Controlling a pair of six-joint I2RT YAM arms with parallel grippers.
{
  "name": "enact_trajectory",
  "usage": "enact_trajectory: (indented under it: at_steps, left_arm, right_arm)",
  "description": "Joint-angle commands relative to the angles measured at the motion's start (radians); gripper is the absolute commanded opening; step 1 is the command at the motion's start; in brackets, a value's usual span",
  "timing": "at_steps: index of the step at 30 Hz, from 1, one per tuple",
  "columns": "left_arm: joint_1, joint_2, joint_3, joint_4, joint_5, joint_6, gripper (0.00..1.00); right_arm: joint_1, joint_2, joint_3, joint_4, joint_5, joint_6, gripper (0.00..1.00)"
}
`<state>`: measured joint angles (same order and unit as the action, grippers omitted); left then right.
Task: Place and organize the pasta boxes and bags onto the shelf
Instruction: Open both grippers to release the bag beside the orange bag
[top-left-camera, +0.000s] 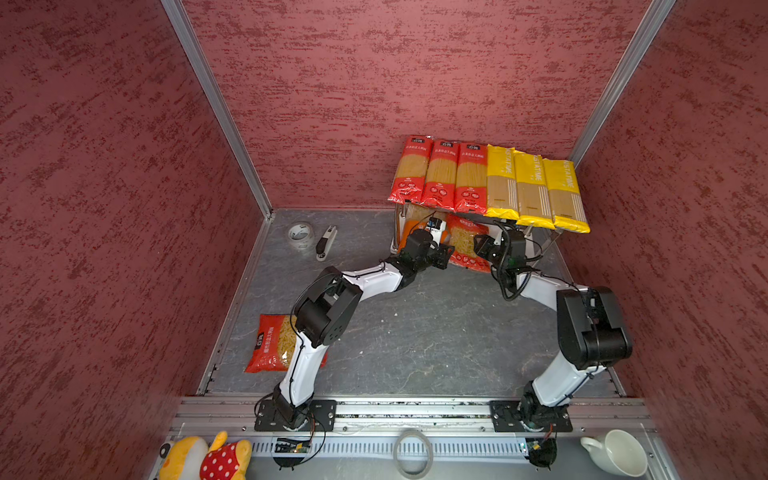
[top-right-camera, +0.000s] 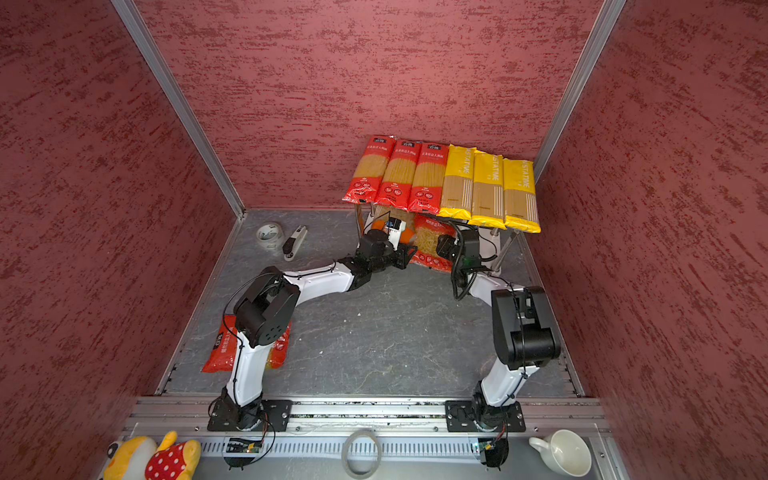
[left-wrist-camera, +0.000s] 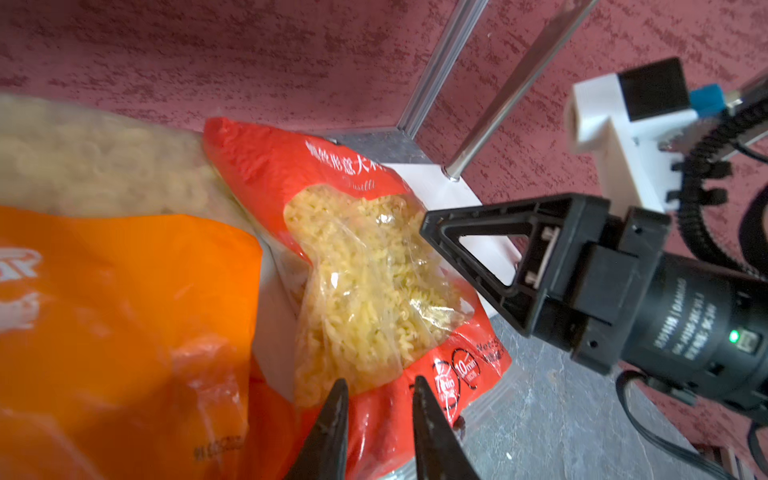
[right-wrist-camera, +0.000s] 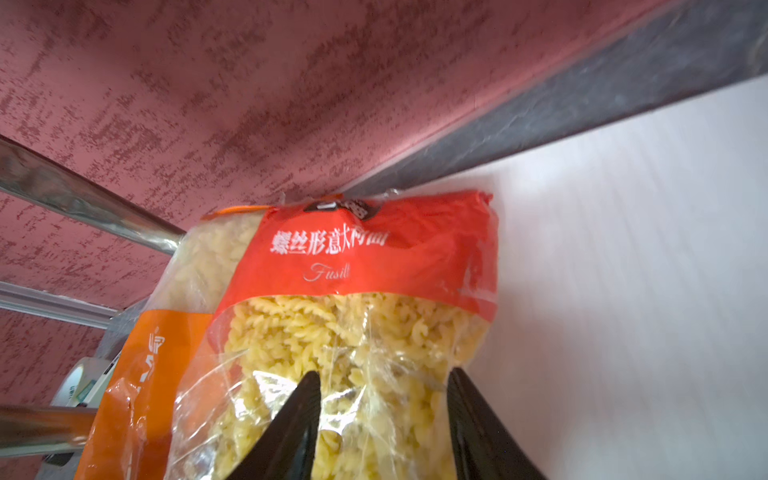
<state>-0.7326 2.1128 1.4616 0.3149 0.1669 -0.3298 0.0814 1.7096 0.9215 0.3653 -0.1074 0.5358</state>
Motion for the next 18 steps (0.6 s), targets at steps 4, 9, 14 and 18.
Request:
enact_trajectory:
  at_steps: [4, 9, 14, 18]
  left_arm:
    - [0.018, -0.046, -0.054, 0.024, 0.043, -0.038, 0.25]
    - [0.047, -0.125, -0.119, 0.033, 0.051, -0.072, 0.41]
    - [0.034, -0.199, -0.183, 0.023, 0.048, -0.066, 0.48]
    - [0.014, -0.260, -0.248, 0.029, 0.034, -0.074, 0.50]
  right_arm:
    - [-0.004, 0.000, 0.009, -0.037, -0.049, 0.012, 0.49]
    - [-0.005, -0.043, 0.043, -0.141, 0.001, -0.008, 0.54]
    - [-0.004, -0.113, 0.048, -0.287, 0.106, 0.009, 0.59]
    - [-0.005, -0.207, -0.031, -0.294, 0.129, 0.022, 0.59]
